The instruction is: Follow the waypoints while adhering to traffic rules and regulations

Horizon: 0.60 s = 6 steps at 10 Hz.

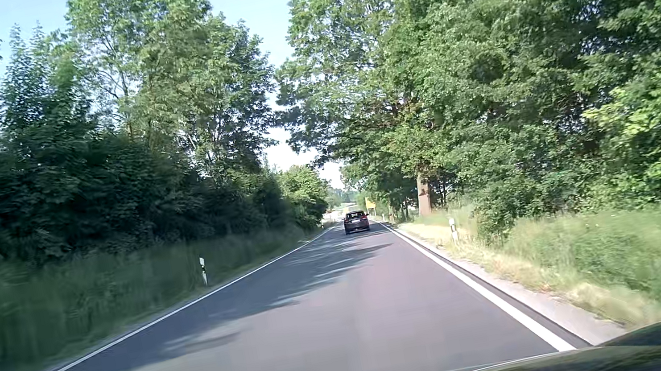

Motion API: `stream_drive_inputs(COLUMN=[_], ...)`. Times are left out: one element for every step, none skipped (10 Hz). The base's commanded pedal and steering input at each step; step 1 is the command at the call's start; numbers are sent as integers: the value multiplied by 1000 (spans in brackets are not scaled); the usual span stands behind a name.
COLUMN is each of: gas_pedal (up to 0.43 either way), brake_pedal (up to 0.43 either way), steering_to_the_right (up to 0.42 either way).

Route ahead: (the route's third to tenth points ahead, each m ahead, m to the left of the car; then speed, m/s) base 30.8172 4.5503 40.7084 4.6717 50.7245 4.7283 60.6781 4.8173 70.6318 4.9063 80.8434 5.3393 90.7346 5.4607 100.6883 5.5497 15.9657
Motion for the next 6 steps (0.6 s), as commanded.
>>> stream_drive_inputs(gas_pedal=[118, 130, 130, 130, 130, 130], brake_pedal=[0, 0, 0, 0, 0, 0], steering_to_the_right=[-9, -5, -1, 1, 2, 1])
